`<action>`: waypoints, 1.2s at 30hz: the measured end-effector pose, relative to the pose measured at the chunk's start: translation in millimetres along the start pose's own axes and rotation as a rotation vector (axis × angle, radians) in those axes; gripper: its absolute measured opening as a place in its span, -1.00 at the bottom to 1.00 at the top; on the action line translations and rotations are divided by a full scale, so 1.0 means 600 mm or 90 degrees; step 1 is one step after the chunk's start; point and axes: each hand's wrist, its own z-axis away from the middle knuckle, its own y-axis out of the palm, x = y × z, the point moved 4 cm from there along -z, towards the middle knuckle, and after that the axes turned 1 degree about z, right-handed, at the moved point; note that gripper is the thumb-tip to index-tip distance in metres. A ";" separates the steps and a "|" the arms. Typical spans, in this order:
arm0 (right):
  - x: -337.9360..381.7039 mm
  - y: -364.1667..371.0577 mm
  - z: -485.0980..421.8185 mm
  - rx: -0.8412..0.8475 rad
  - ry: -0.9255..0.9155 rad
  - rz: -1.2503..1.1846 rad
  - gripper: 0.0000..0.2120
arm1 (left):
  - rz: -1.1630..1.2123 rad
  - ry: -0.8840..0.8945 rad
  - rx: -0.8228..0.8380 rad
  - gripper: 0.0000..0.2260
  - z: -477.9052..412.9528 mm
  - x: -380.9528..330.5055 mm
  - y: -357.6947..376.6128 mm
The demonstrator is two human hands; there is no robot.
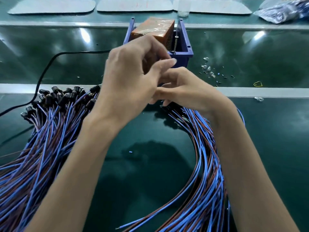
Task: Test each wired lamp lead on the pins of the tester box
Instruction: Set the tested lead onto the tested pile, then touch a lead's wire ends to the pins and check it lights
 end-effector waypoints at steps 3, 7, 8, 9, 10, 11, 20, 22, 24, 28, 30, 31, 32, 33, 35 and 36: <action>0.005 -0.004 0.005 0.010 -0.036 -0.066 -0.74 | 0.040 0.023 -0.017 -0.93 0.005 -0.017 0.013; 0.009 -0.009 0.008 0.011 -0.072 -0.127 -0.83 | 0.066 0.017 -0.014 -0.97 0.008 -0.021 0.020; 0.009 -0.010 0.008 -0.001 -0.070 -0.138 -0.86 | 0.074 0.016 -0.017 -0.98 0.008 -0.022 0.020; 0.009 -0.011 0.007 -0.019 -0.067 -0.150 -0.88 | 0.091 0.006 -0.021 -1.00 0.008 -0.023 0.022; 0.010 -0.012 0.006 -0.042 -0.061 -0.166 -0.88 | 0.129 -0.017 -0.027 -0.98 0.008 -0.023 0.024; 0.010 -0.013 0.004 -0.071 -0.056 -0.177 -0.84 | 0.202 -0.061 -0.034 -0.95 0.008 -0.023 0.027; 0.006 -0.057 0.006 -0.362 -0.031 -0.232 -0.56 | 0.927 -0.793 0.007 -0.69 0.048 0.004 0.103; 0.002 -0.064 0.009 -0.386 -0.021 -0.235 -0.54 | 0.930 -0.808 -0.068 -0.67 0.048 0.013 0.100; 0.000 -0.067 0.012 -0.410 -0.024 -0.297 -0.54 | 0.927 -0.797 -0.136 -0.65 0.043 0.023 0.093; 0.003 -0.067 0.011 -0.415 -0.020 -0.405 -0.56 | 0.905 -0.750 -0.264 -0.72 0.036 0.044 0.078; 0.001 -0.066 0.009 -0.417 -0.008 -0.438 -0.58 | 0.892 -0.722 -0.299 -0.72 0.032 0.051 0.072; 0.000 -0.066 0.007 -0.414 -0.001 -0.450 -0.59 | 0.881 -0.708 -0.309 -0.71 0.031 0.054 0.069; -0.002 -0.065 0.006 -0.410 0.007 -0.450 -0.59 | 0.867 -0.692 -0.318 -0.70 0.029 0.058 0.066; -0.004 -0.066 0.005 -0.407 0.016 -0.436 -0.60 | 0.855 -0.675 -0.329 -0.71 0.027 0.061 0.062; -0.008 -0.067 0.004 -0.397 0.039 -0.383 -0.63 | 0.839 -0.639 -0.347 -0.78 0.023 0.066 0.054; -0.010 -0.067 0.004 -0.388 0.051 -0.357 -0.64 | 0.836 -0.621 -0.354 -0.81 0.021 0.068 0.050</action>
